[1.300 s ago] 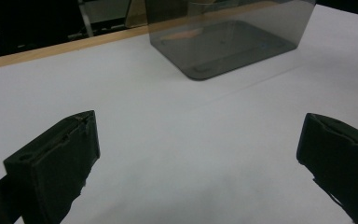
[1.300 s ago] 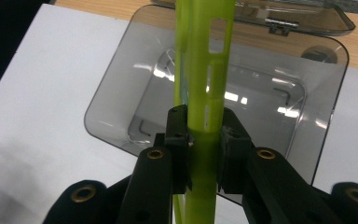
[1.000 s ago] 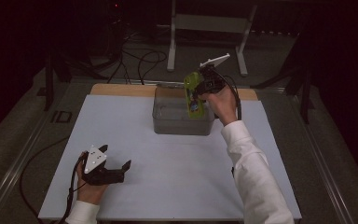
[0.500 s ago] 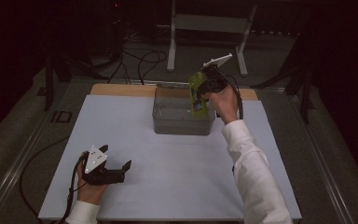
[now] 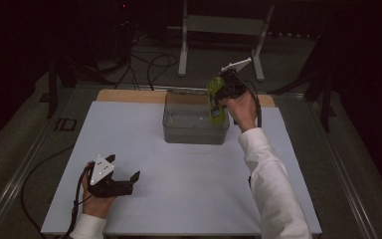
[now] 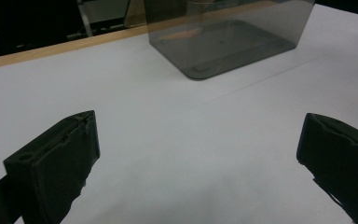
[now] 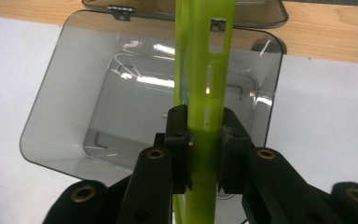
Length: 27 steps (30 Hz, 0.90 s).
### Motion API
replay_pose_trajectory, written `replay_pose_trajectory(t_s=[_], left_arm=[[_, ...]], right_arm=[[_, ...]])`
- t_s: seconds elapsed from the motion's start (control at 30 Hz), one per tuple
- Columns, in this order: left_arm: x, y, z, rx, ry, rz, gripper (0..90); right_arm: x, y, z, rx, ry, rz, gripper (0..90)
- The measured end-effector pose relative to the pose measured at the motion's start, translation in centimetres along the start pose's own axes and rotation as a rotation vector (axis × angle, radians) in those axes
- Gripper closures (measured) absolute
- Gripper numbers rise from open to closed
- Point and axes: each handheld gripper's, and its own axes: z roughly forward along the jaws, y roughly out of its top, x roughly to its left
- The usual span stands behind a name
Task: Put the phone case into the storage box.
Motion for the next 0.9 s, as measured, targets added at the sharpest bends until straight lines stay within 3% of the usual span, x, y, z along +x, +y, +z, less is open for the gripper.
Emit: replay_pose_trajectory(t_s=[0.9], left_arm=[[0.0,0.0,0.0,-0.001,0.0,0.001,0.0]], right_arm=[[-1.9,-0.4,1.7,0.028,-0.044,0.052,77.5]])
